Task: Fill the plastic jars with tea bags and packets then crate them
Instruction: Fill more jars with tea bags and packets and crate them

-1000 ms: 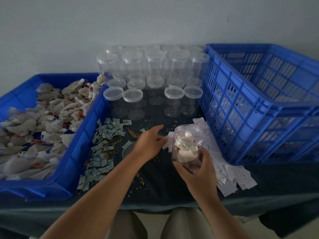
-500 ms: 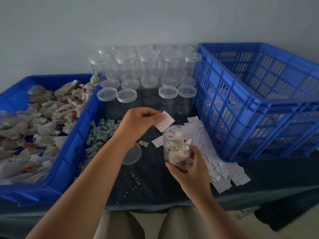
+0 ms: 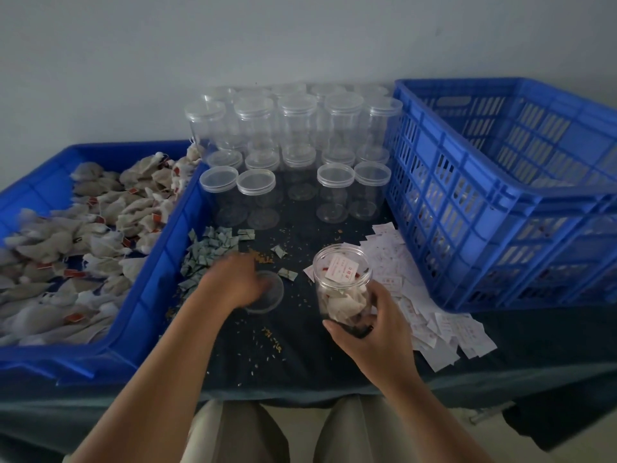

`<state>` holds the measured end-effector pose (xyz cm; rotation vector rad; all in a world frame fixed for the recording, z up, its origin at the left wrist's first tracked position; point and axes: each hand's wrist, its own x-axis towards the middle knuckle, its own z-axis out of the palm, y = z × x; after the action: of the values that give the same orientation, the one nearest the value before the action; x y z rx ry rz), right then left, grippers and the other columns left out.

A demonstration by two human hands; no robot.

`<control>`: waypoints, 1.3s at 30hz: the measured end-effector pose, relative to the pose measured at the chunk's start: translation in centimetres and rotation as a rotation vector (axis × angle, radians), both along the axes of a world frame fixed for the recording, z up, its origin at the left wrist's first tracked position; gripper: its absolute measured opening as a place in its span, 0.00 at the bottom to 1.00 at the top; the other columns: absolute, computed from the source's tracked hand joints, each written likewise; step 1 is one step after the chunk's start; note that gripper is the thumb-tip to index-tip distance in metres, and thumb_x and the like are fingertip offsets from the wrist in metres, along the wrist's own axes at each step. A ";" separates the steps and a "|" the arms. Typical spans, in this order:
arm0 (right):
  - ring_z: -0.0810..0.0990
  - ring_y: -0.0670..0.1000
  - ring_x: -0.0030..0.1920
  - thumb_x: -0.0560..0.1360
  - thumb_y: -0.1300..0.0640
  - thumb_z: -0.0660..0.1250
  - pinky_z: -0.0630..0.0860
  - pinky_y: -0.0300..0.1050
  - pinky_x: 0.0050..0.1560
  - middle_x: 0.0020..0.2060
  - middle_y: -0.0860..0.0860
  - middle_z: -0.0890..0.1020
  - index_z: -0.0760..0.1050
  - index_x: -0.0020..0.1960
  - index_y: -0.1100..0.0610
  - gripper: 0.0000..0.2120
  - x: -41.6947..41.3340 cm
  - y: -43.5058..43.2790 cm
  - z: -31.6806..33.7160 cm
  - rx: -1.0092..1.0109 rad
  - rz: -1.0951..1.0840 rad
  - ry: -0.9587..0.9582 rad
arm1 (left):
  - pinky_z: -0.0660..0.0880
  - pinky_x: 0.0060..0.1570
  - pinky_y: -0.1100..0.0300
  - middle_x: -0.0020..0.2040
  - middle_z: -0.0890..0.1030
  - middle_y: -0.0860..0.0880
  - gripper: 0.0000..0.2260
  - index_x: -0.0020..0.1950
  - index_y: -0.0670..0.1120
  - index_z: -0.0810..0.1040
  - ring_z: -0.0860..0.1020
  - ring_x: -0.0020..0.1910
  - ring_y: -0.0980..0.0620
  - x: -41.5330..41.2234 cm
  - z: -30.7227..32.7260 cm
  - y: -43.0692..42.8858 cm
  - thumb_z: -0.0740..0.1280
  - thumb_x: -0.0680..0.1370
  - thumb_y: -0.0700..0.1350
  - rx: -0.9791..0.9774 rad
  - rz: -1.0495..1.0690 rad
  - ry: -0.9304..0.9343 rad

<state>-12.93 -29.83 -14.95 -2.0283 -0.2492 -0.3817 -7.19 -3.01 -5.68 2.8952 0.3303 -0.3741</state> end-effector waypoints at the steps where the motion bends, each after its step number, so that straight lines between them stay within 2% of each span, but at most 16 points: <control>1: 0.81 0.40 0.57 0.65 0.35 0.81 0.81 0.35 0.51 0.58 0.35 0.80 0.74 0.68 0.47 0.37 0.0 0.0 0.0 0.005 0.003 -0.001 | 0.79 0.61 0.45 0.63 0.80 0.44 0.28 0.69 0.46 0.78 0.78 0.61 0.43 -0.3 -0.6 0.4 0.70 0.78 0.65 0.097 -0.005 0.108; 3: 0.82 0.40 0.57 0.65 0.34 0.81 0.81 0.33 0.51 0.58 0.34 0.80 0.73 0.68 0.46 0.37 0.0 0.0 0.1 0.010 0.013 0.004 | 0.78 0.62 0.44 0.63 0.79 0.45 0.31 0.67 0.47 0.78 0.77 0.62 0.42 -0.7 -1.5 0.4 0.74 0.73 0.67 0.135 0.009 0.098; 6: 0.81 0.38 0.58 0.65 0.34 0.81 0.78 0.29 0.50 0.58 0.32 0.80 0.72 0.67 0.41 0.35 -0.1 0.1 0.3 0.004 0.029 -0.006 | 0.79 0.58 0.46 0.60 0.78 0.51 0.26 0.60 0.52 0.76 0.77 0.59 0.47 -1.0 -1.9 -0.1 0.78 0.70 0.64 0.071 0.060 -0.187; 10: 0.81 0.37 0.57 0.65 0.35 0.81 0.77 0.28 0.51 0.58 0.32 0.79 0.67 0.65 0.31 0.34 -0.3 0.3 0.7 -0.056 0.092 -0.031 | 0.74 0.36 0.58 0.39 0.81 0.55 0.11 0.45 0.56 0.76 0.79 0.37 0.56 -1.1 -0.6 -1.4 0.72 0.77 0.60 -0.374 0.075 -0.419; 13: 0.81 0.39 0.57 0.66 0.37 0.81 0.75 0.27 0.53 0.58 0.32 0.79 0.66 0.67 0.30 0.36 -0.3 0.3 0.7 -0.102 0.145 -0.060 | 0.77 0.39 0.56 0.42 0.83 0.55 0.07 0.46 0.57 0.78 0.82 0.40 0.54 -1.5 1.5 -2.9 0.70 0.76 0.59 -0.817 0.052 -0.366; 15: 0.82 0.40 0.56 0.66 0.38 0.82 0.75 0.28 0.52 0.58 0.33 0.80 0.68 0.67 0.31 0.35 -0.2 0.3 0.5 -0.125 0.164 -0.066 | 0.77 0.43 0.56 0.46 0.82 0.59 0.11 0.49 0.61 0.76 0.82 0.42 0.57 -2.3 2.6 -3.7 0.69 0.74 0.66 -0.874 -0.086 -0.294; 18: 0.82 0.40 0.56 0.65 0.38 0.82 0.75 0.28 0.52 0.58 0.34 0.80 0.69 0.67 0.34 0.35 -0.1 0.3 0.3 -0.139 0.150 -0.056 | 0.76 0.55 0.62 0.60 0.77 0.68 0.27 0.67 0.69 0.69 0.78 0.59 0.67 -3.6 3.3 -5.0 0.70 0.72 0.75 -0.774 -0.347 -0.211; 19: 0.81 0.39 0.57 0.65 0.38 0.82 0.75 0.28 0.52 0.58 0.34 0.80 0.69 0.68 0.33 0.36 -0.1 0.3 0.4 -0.139 0.148 -0.051 | 0.75 0.61 0.61 0.66 0.72 0.68 0.34 0.72 0.70 0.65 0.73 0.66 0.66 -3.9 3.3 -5.6 0.69 0.70 0.78 -0.683 -0.414 -0.221; 21: 0.82 0.40 0.57 0.67 0.38 0.81 0.77 0.32 0.53 0.58 0.35 0.80 0.71 0.67 0.37 0.33 0.0 0.4 0.3 -0.145 0.163 -0.039 | 0.69 0.69 0.55 0.71 0.65 0.66 0.39 0.75 0.69 0.63 0.65 0.72 0.62 -4.3 3.2 -7.2 0.65 0.68 0.81 -0.466 -0.478 -0.274; 23: 0.82 0.43 0.53 0.68 0.40 0.81 0.81 0.39 0.51 0.52 0.37 0.81 0.73 0.63 0.41 0.28 0.1 0.3 0.1 -0.149 0.177 -0.014 | 0.68 0.69 0.52 0.71 0.65 0.64 0.36 0.72 0.66 0.65 0.64 0.74 0.58 -4.7 3.1 -8.9 0.63 0.69 0.81 -0.341 -0.452 -0.330; 26: 0.80 0.42 0.44 0.68 0.41 0.78 0.80 0.41 0.47 0.43 0.37 0.78 0.73 0.60 0.44 0.25 0.1 0.2 0.0 -0.186 0.155 0.034 | 0.71 0.66 0.47 0.71 0.71 0.59 0.33 0.68 0.61 0.67 0.71 0.71 0.50 -4.8 3.1 -11.2 0.58 0.71 0.80 -0.233 -0.368 -0.348; 29: 0.76 0.41 0.40 0.69 0.43 0.76 0.79 0.45 0.50 0.40 0.38 0.75 0.73 0.53 0.49 0.19 0.2 0.4 -0.1 -0.246 0.144 0.035 | 0.75 0.61 0.41 0.68 0.76 0.47 0.45 0.74 0.52 0.70 0.74 0.69 0.41 -4.1 3.4 -13.0 0.47 0.71 0.83 -0.094 -0.264 -0.259; 31: 0.75 0.40 0.41 0.69 0.41 0.75 0.77 0.44 0.50 0.39 0.38 0.75 0.73 0.50 0.48 0.17 0.4 0.4 -0.4 -0.273 0.153 0.004 | 0.73 0.60 0.40 0.67 0.77 0.43 0.48 0.73 0.49 0.73 0.74 0.68 0.40 -3.6 3.5 -14.3 0.42 0.72 0.82 -0.011 -0.243 -0.251; 34: 0.75 0.39 0.46 0.74 0.33 0.67 0.70 0.34 0.48 0.47 0.36 0.77 0.76 0.60 0.45 0.21 1.1 0.6 -0.9 -0.339 0.152 0.002 | 0.68 0.69 0.39 0.76 0.73 0.43 0.45 0.72 0.48 0.76 0.69 0.76 0.41 -3.7 2.6 -15.9 0.40 0.76 0.77 0.102 -0.378 -0.299; 37: 0.66 0.37 0.56 0.74 0.28 0.51 0.62 0.31 0.56 0.63 0.40 0.71 0.66 0.77 0.47 0.38 1.6 0.9 -1.4 -0.605 0.079 -0.005 | 0.63 0.75 0.39 0.79 0.69 0.44 0.42 0.75 0.50 0.74 0.65 0.79 0.42 -3.6 1.9 -16.1 0.42 0.77 0.75 0.202 -0.543 -0.319; 39: 0.70 0.32 0.56 0.71 0.27 0.58 0.66 0.23 0.51 0.55 0.33 0.68 0.67 0.75 0.49 0.39 1.6 0.6 -1.4 -0.513 0.052 0.049 | 0.64 0.76 0.43 0.77 0.72 0.49 0.36 0.74 0.53 0.75 0.67 0.77 0.46 -3.0 1.7 -14.9 0.48 0.78 0.74 0.197 -0.736 -0.356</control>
<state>-11.33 -29.19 -16.33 -2.5236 -0.3994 -0.2501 -10.15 -17.94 -3.96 3.0897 -0.8112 0.0907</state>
